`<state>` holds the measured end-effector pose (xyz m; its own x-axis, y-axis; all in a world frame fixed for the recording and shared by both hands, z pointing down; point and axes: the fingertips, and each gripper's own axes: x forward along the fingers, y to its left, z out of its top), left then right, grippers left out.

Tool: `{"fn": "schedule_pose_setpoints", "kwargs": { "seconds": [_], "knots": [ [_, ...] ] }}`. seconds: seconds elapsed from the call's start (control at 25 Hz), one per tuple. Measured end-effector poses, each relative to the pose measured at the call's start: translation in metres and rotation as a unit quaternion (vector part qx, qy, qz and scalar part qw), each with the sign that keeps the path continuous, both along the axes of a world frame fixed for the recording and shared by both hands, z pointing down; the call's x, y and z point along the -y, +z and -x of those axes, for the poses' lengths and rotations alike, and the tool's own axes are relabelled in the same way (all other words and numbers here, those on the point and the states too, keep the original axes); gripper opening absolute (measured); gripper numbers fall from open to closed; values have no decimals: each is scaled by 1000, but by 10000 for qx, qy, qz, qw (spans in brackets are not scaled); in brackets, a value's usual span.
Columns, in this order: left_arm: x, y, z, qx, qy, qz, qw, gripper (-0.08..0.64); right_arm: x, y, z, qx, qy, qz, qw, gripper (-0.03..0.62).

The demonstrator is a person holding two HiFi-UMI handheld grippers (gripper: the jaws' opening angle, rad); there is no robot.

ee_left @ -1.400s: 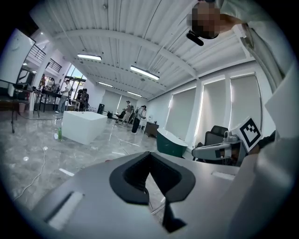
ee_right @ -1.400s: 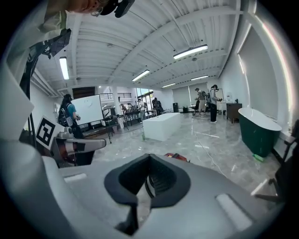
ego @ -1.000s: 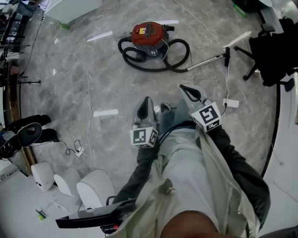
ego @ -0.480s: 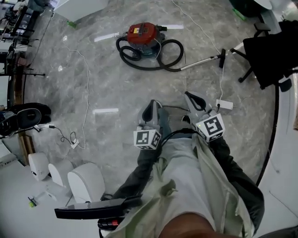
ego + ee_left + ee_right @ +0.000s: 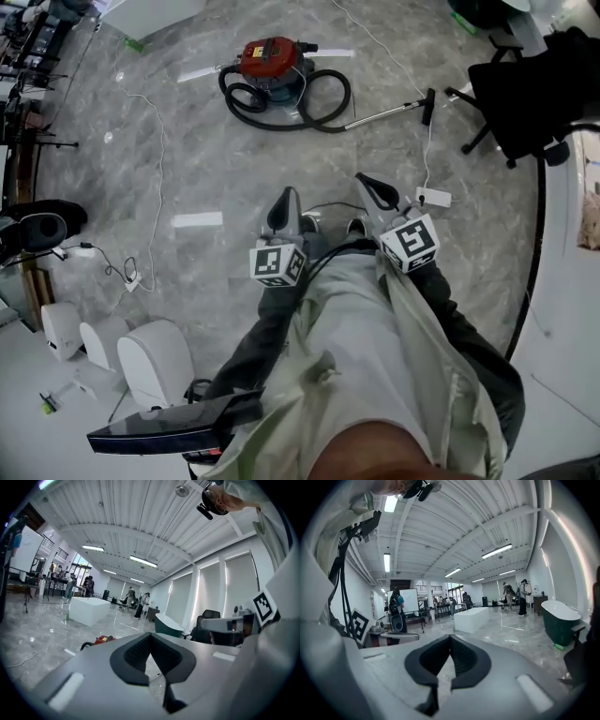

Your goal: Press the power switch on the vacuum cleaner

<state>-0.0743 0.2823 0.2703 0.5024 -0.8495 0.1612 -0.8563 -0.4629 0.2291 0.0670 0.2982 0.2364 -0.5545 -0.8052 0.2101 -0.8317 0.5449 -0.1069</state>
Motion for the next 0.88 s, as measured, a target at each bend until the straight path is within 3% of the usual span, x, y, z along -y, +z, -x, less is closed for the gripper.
{"fn": "schedule_pose_setpoints", "kwargs": {
  "seconds": [0.12,0.28,0.6,0.88],
  "knots": [
    [10,-16,20,-33,-44,-158,9999,2,-2,-7,26,83,-65,7,9999,2],
    [15,-5,29,-85,39,70,9999,2,4,-14,45,-100,-118,-80,9998,2],
    [17,7,9,-97,468,230,9986,2,0,-4,28,-39,220,144,9996,2],
    [21,11,4,-94,510,287,9982,2,-2,4,26,-40,218,244,9995,2]
  ]
}}
